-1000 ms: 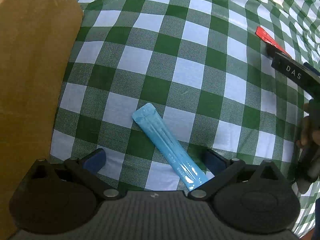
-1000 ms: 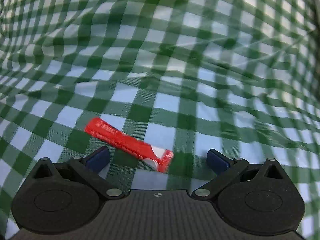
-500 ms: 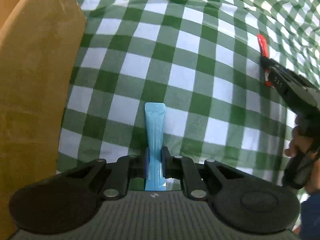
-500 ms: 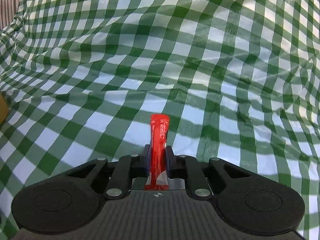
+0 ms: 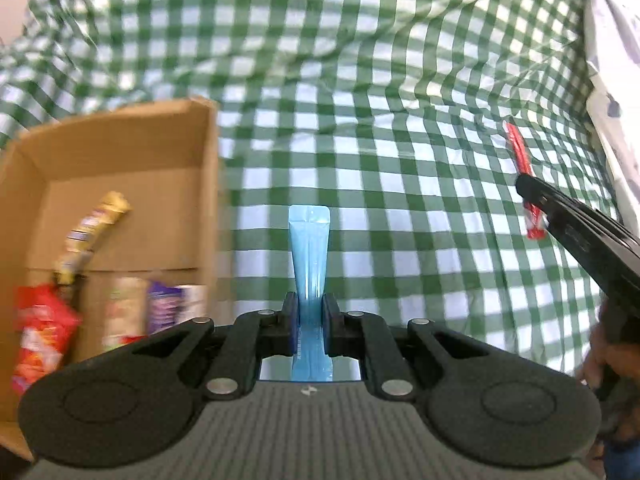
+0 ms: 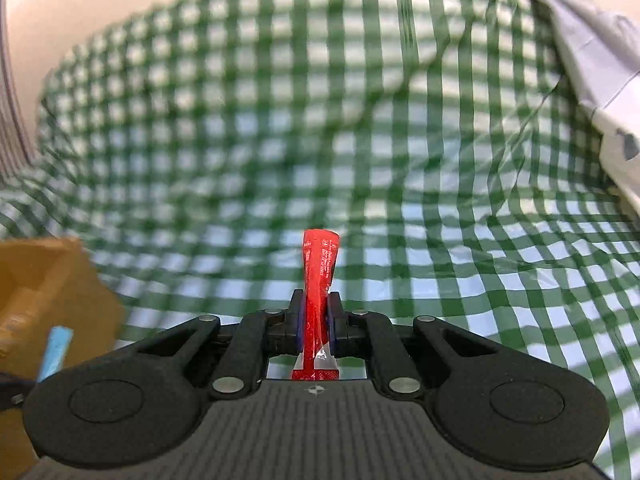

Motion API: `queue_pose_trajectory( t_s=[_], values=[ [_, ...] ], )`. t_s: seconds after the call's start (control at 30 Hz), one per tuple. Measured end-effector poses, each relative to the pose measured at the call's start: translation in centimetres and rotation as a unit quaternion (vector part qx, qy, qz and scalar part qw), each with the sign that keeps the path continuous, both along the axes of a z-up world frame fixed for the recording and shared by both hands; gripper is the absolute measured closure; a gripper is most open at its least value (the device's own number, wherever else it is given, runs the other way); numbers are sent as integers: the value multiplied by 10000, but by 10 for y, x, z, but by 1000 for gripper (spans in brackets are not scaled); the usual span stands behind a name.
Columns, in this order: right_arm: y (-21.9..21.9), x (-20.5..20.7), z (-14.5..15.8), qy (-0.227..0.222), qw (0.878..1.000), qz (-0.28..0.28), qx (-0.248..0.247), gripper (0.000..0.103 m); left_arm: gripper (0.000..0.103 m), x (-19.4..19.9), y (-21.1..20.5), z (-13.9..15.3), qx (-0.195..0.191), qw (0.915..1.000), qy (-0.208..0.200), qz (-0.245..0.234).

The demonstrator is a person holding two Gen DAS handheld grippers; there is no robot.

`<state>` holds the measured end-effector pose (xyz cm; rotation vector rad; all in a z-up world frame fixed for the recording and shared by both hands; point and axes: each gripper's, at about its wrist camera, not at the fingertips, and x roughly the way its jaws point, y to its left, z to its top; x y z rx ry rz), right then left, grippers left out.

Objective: Organize snacks
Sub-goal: 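Carry the blue stick and red stick over the box with both tools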

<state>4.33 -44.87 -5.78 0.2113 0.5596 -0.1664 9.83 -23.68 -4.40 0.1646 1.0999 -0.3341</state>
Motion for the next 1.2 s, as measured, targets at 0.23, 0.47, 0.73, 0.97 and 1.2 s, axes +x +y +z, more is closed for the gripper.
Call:
queue_pose_trajectory(
  t_s=[0.23, 0.47, 0.73, 0.97, 1.2],
  values=[
    [95, -90, 37, -182, 9985, 26, 524, 92, 91, -57, 78, 45, 41, 9994, -344, -41],
    [181, -157, 51, -25, 9962, 380, 781, 92, 90, -110, 157, 61, 120, 9977, -655, 125],
    [254, -196, 69, -20, 9932, 994, 608, 92, 90, -159, 238, 72, 112, 9952, -860, 443],
    [287, -211, 83, -84, 9908, 1318, 286, 92, 90, -181, 265, 74, -10, 9935, -999, 543],
    [293, -216, 87, -89, 9909, 1334, 151, 92, 90, -187, 271, 76, -137, 9932, -1042, 506]
  ],
)
